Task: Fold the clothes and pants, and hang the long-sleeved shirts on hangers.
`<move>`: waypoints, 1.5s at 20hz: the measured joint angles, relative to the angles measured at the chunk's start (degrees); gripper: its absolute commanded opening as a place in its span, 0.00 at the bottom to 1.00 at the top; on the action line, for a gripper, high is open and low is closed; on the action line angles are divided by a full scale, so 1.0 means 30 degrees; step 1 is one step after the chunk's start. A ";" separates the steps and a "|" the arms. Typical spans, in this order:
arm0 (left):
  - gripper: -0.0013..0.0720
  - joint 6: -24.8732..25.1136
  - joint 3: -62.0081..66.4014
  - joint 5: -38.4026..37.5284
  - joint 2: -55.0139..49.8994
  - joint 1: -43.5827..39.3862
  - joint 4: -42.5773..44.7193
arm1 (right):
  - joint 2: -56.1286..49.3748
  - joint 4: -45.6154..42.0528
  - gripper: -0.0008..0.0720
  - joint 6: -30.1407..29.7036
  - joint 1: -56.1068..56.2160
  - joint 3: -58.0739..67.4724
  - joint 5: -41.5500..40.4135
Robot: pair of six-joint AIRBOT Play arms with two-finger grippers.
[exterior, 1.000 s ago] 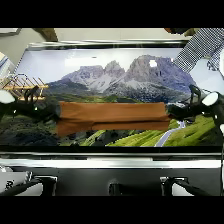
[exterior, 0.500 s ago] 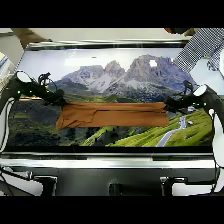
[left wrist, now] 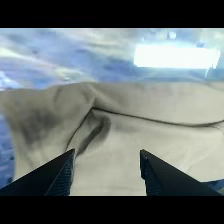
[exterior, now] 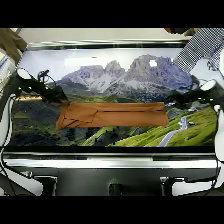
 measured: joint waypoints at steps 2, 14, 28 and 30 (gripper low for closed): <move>0.66 -0.0080 0.0619 -0.0379 0.0590 0.0146 0.0357 | -0.0138 0.0277 0.84 -0.0007 -0.1158 0.0561 0.1100; 0.66 -0.0947 0.1341 -0.1559 0.3191 0.0262 0.1246 | -0.3767 0.3869 0.86 -0.2317 -0.2419 0.1107 0.4794; 0.05 -0.0991 0.1290 -0.1843 0.3257 0.0080 0.1290 | -0.3191 0.3519 0.05 -0.1923 -0.0073 0.0634 0.4065; 0.05 -0.0991 0.1042 -0.1800 0.3213 -0.0291 0.1195 | -0.2186 0.3388 0.05 -0.1537 -0.0029 0.0685 0.4437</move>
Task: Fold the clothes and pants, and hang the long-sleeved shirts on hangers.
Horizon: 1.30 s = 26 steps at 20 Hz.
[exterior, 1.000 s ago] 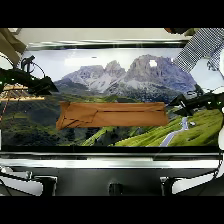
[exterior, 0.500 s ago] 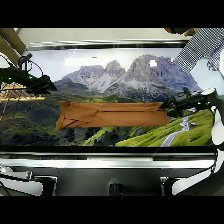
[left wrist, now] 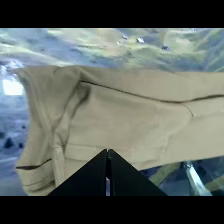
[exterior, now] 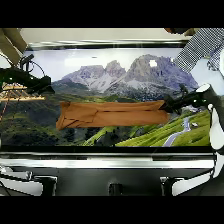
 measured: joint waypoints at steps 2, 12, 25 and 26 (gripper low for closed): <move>0.05 -0.0007 -0.0605 0.0495 -0.0168 -0.0758 -0.0590 | 0.1166 -0.0379 0.05 0.0561 0.0007 0.0066 0.0481; 0.05 -0.0896 -0.3249 0.8021 -0.3286 -0.9413 -0.7140 | 0.6382 -0.3577 0.05 0.3708 0.0022 0.1137 0.3366; 0.05 -0.5603 -0.0597 1.5912 -0.7643 -1.6298 -1.1191 | 0.7176 -0.5814 0.05 0.5719 0.0022 0.6761 0.7512; 0.05 -0.5989 -0.0015 1.5999 -0.8065 -1.6568 -1.1271 | 0.7191 -0.5807 0.05 0.5756 0.0022 0.6849 0.7621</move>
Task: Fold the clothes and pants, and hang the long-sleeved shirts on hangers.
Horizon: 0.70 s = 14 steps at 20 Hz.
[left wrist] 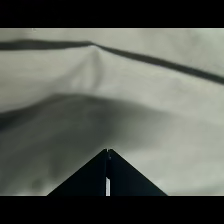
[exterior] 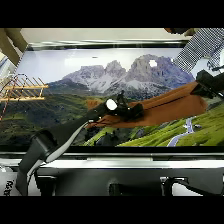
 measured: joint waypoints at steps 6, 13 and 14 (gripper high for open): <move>0.05 -0.2025 0.2324 -0.0277 -0.1865 -0.1035 -0.0204 | 0.0058 0.0015 0.05 0.0153 0.0000 0.0204 0.0117; 0.05 -0.0634 0.2820 -0.4823 0.0102 0.1705 0.1341 | 0.0022 0.0787 0.05 0.0525 0.0408 0.0219 -0.1625; 0.05 -0.0459 0.2834 -0.5741 0.0845 0.2426 0.2098 | -0.0007 0.0947 0.05 0.0736 0.0801 0.0219 -0.1887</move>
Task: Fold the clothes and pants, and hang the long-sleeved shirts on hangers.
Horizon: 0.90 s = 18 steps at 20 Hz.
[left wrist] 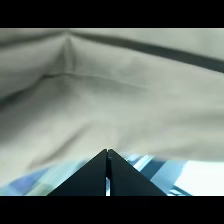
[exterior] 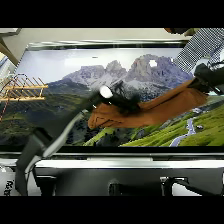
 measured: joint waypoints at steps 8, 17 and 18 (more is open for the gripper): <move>0.05 0.1348 0.0029 -0.7759 0.7227 0.6521 0.6783 | -0.0838 0.0138 0.05 0.3461 0.6309 0.0000 -0.2834; 0.05 0.2047 0.0007 -1.0630 1.1293 1.0433 0.9180 | -0.3949 -0.0743 0.05 0.8000 1.2874 0.0000 -0.7053; 0.05 0.2106 -0.0015 -1.0710 1.1402 1.0535 0.9202 | -0.4291 -0.0743 0.05 0.8364 1.3318 0.0000 -0.7497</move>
